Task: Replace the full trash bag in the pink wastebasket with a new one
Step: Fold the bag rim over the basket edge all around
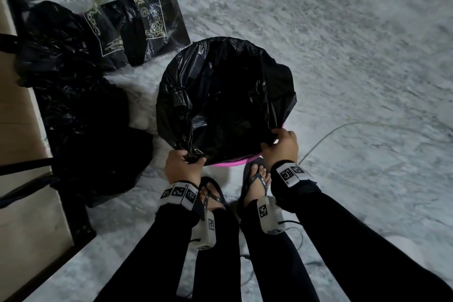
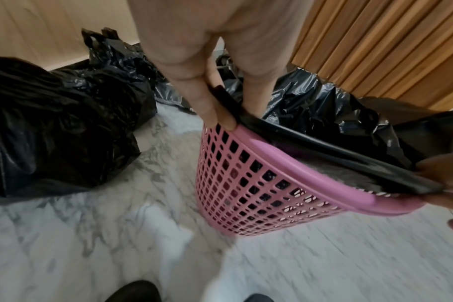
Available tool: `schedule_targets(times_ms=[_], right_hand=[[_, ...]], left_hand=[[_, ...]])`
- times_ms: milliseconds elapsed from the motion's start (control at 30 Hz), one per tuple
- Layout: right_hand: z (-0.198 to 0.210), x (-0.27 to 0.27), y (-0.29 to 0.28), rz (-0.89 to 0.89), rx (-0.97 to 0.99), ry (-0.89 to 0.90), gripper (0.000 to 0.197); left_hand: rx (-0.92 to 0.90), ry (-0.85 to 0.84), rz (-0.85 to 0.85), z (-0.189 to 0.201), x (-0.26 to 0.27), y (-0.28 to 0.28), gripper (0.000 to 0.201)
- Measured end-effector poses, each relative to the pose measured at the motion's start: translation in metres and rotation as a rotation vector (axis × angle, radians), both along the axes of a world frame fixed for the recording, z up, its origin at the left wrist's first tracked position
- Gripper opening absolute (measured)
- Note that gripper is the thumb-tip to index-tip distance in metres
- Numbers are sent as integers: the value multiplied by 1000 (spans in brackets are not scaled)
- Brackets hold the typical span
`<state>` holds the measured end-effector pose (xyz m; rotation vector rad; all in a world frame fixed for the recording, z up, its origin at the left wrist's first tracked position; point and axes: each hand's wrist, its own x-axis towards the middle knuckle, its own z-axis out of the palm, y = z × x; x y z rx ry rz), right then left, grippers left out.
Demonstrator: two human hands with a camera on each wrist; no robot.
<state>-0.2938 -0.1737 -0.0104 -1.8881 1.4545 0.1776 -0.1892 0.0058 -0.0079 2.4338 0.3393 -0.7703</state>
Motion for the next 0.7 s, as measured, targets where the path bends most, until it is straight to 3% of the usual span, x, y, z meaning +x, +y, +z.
schedule_targets(times_ms=[233, 400, 467, 600, 700], right_hand=[[3, -3, 1, -121, 66, 24, 58], [-1, -17, 4, -158, 129, -158, 58], [-2, -20, 5, -176, 154, -183, 58], [-8, -21, 4, -396, 292, -169, 66], [-5, -21, 7, -266, 243, -165, 58]], left_hand=[[-81, 103, 206, -7, -14, 10, 51], [-44, 107, 311, -5, -13, 7, 46], [-27, 105, 293, -5, -11, 5, 46], [26, 151, 191, -10, -6, 6, 45], [-4, 196, 224, -15, -7, 9, 47]])
